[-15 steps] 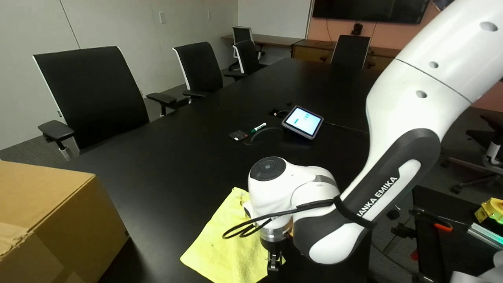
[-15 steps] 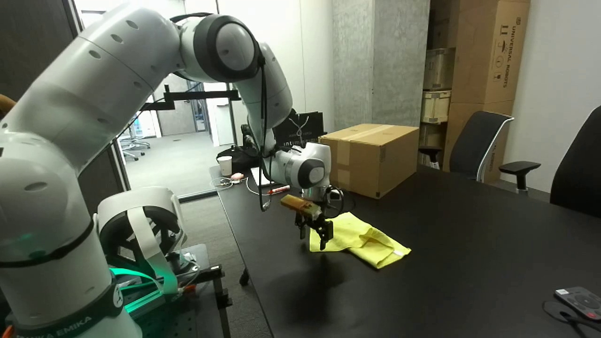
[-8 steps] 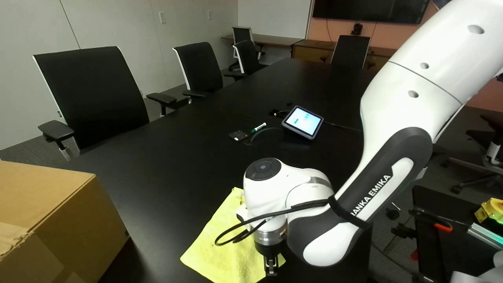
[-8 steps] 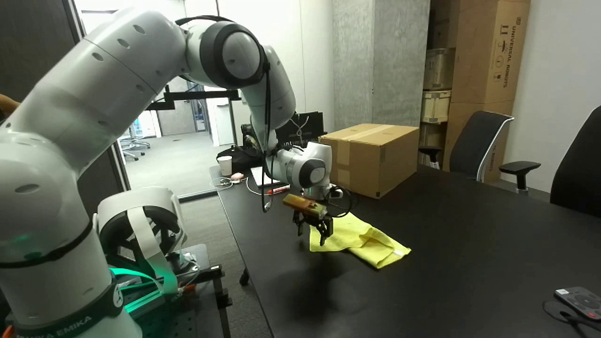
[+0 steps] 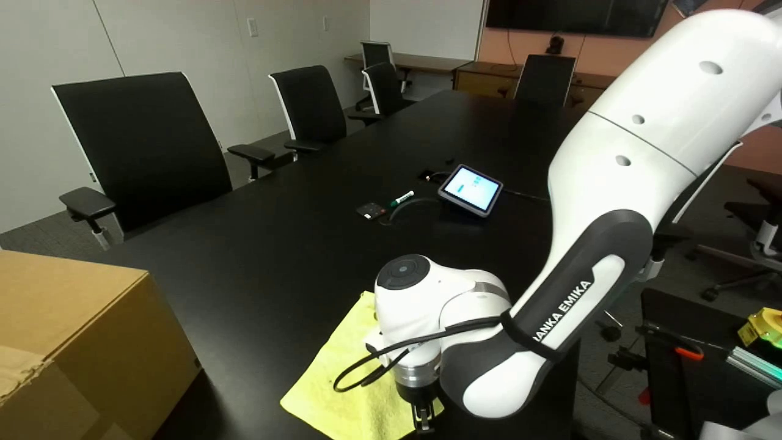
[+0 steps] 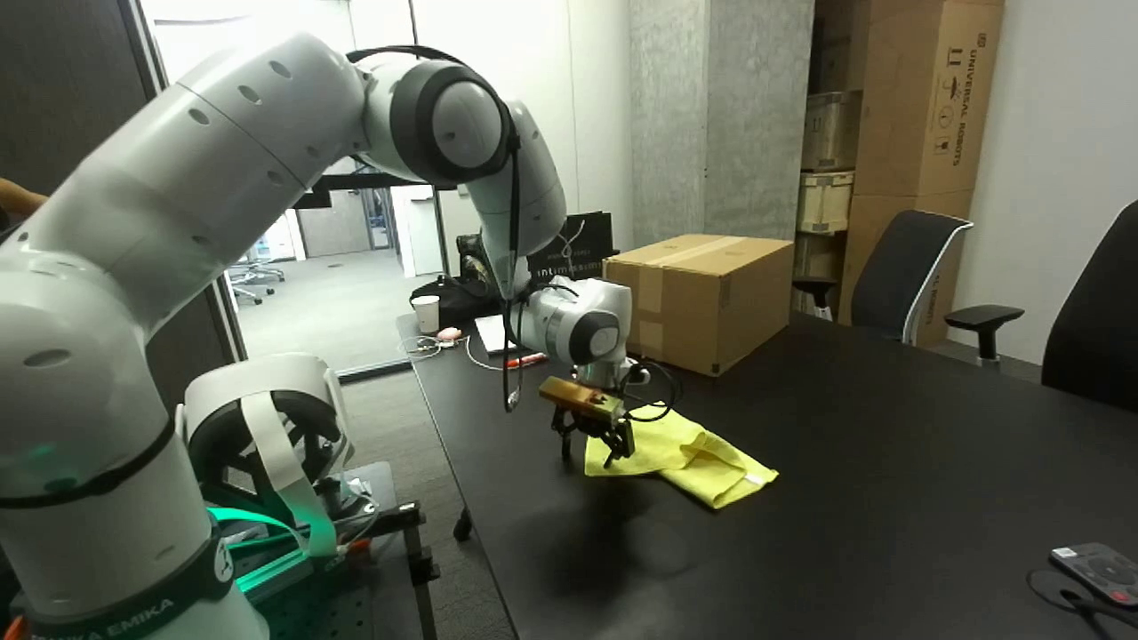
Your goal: Fold the towel on the table
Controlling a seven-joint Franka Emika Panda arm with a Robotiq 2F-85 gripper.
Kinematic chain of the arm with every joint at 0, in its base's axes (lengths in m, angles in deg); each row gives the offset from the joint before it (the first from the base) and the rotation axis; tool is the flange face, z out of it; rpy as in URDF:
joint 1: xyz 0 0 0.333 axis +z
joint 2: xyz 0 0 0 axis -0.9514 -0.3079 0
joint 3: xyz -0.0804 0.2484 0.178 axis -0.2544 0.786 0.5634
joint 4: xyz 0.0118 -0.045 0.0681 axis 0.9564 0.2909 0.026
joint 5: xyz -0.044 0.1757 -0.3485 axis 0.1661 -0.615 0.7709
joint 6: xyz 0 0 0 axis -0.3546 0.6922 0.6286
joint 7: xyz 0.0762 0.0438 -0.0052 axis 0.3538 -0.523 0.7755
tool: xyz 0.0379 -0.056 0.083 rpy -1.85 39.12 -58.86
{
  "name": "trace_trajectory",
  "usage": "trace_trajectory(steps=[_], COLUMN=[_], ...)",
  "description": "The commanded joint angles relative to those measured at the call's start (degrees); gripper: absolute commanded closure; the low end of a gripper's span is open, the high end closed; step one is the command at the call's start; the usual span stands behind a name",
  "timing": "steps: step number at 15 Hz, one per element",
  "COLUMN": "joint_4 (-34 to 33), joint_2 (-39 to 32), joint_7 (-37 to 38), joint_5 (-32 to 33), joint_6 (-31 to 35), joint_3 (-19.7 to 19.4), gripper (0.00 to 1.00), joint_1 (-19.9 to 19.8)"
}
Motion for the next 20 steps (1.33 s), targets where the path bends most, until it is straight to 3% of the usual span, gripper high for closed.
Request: trace_trajectory(steps=[1, 2, 3, 4, 10, 13, 15, 20], joint_4=[-2.21, -2.42, -2.33, -2.48, -3.29, -3.37, -3.67, -3.72], joint_2=[-1.89, -1.87, -1.52, -1.45, -0.99, -0.76, -0.90, 1.44], joint_7=[-0.91, -0.95, -0.96, -0.92, -0.94, -1.13, -1.10, 0.41], joint_5=[0.11, -0.08, -0.14, -0.07, -0.05, -0.10, 0.03, 0.55], joint_6=[-1.64, -2.22, -2.67, -3.18, -6.55, -7.62, -8.24, -12.50], joint_3=[0.35, 0.51, 0.64, 0.64, 1.26, 1.47, 1.36, 0.68], gripper=[0.00, 0.00, 0.23, 0.26, 0.73, 0.91, 0.97, 0.90], joint_1=[-0.12, -0.20, -0.21, -0.08, 0.18, 0.12, 0.25, 1.25])
